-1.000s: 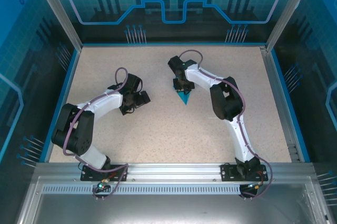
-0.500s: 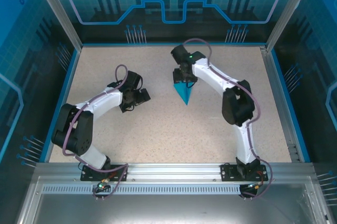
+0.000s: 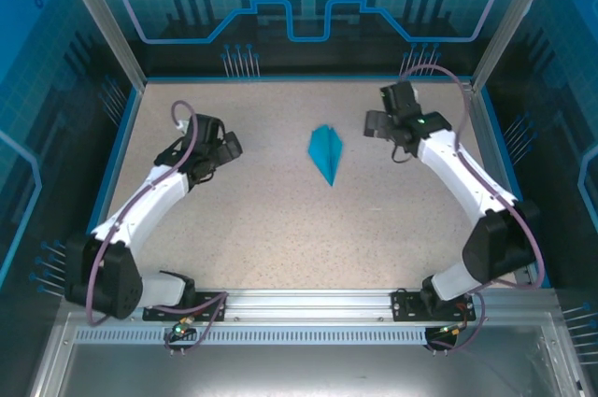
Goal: Fold a paper plane with a square sheet of paper (pick it up from the middle)
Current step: Reset both arms
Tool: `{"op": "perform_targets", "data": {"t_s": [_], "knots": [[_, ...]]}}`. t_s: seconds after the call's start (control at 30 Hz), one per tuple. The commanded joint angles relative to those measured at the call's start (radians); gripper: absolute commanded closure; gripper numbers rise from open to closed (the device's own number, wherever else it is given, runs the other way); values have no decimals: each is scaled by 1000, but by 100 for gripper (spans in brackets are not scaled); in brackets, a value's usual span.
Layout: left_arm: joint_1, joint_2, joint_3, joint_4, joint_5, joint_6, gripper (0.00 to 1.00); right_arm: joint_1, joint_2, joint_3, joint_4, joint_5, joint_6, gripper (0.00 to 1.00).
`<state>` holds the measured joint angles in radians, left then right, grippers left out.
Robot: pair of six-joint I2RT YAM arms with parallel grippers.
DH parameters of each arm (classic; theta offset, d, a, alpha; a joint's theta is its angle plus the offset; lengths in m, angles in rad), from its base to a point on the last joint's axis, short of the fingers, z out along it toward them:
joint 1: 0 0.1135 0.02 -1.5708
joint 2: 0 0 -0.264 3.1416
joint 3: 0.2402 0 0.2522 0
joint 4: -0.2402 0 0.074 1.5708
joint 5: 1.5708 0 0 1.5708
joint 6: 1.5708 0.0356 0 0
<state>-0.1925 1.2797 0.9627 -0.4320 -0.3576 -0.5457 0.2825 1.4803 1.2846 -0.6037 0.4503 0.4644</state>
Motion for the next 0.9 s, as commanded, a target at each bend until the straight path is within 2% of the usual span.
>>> {"op": "perform_targets", "data": {"t_s": [0.0,0.13,0.27,0.33,0.5,0.6,0.73,0.87], "knots": [[65,-76,-98,105,-124,84,2,-75,-119,-174,195,90,-52,0],[113,-135,-231,259,-132,182,1,-152,-241,-450,408,180,-79,0],[125,-168,-382,493,-124,294,2,-224,-282,-628,588,143,-102,1],[134,-170,-442,592,-94,337,2,-226,-258,-701,706,127,-171,1],[162,-109,-506,768,15,422,2,-223,-167,-759,881,49,-242,1],[175,-62,-561,923,99,480,1,-222,-168,-806,1021,-17,-301,0],[191,-16,-600,1050,191,494,1,-222,-172,-854,1159,-108,-346,1],[197,33,-646,1232,257,509,2,-223,-115,-897,1320,-175,-382,1]]}}
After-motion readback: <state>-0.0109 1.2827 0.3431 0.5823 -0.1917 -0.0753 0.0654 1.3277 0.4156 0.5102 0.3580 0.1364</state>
